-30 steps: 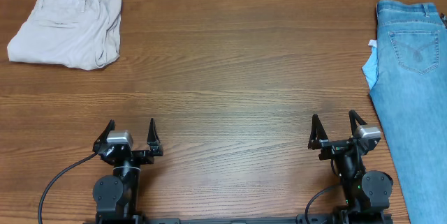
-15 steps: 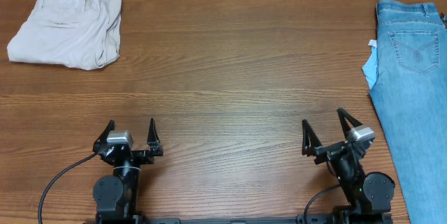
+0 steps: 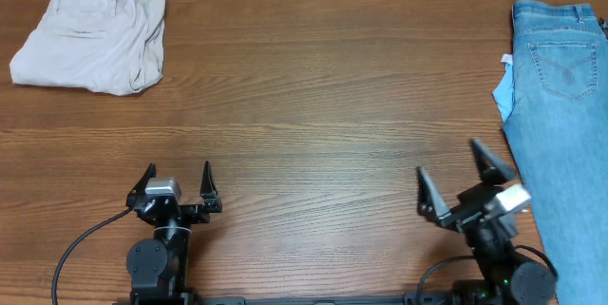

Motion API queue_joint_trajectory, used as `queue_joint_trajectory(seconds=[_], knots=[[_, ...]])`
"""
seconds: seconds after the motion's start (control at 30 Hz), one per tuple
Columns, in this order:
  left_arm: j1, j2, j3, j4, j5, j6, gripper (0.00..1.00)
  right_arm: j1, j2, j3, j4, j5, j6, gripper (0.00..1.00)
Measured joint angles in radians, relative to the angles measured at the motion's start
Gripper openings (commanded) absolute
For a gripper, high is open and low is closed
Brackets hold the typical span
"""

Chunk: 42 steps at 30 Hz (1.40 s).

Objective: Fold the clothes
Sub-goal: 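Reach the right gripper to the light-blue jeans waistband and grasp it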

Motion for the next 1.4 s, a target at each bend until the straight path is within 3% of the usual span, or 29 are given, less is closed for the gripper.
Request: queue_joint_trajectory(seconds=[0.1, 0.27, 0.37, 0.6, 0.7, 0.97, 1.23, 1.4], knots=[[0.0, 0.0, 0.0, 0.0, 0.0, 0.0, 1.0, 0.0, 0.075, 0.125, -0.044, 0.101, -0.039, 1.0], [0.0, 0.0, 0.0, 0.0, -0.003, 0.0, 1.0, 0.0, 0.357, 0.404, -0.183, 0.3, -0.113, 1.0], [0.0, 0.0, 0.0, 0.0, -0.003, 0.0, 1.0, -0.006, 0.589, 0.613, -0.297, 0.413, -0.154, 1.0], [0.0, -0.001, 0.0, 0.0, -0.003, 0.0, 1.0, -0.128, 1.272, 1.233, -0.794, 0.509, -0.203, 1.0], [0.0, -0.001, 0.0, 0.0, -0.003, 0.0, 1.0, -0.138, 1.491, 1.377, -0.902, 0.517, -0.208, 1.0], [0.0, -0.001, 0.0, 0.0, -0.003, 0.0, 1.0, -0.148, 1.797, 1.426, -0.718, 0.558, -0.233, 1.0], [0.0, -0.001, 0.0, 0.0, -0.003, 0.0, 1.0, -0.228, 1.938, 1.445, -0.492, 0.668, -0.289, 1.0], [0.0, -0.001, 0.0, 0.0, -0.003, 0.0, 1.0, -0.285, 2.024, 1.517, -0.492, 0.679, -0.307, 1.0]])
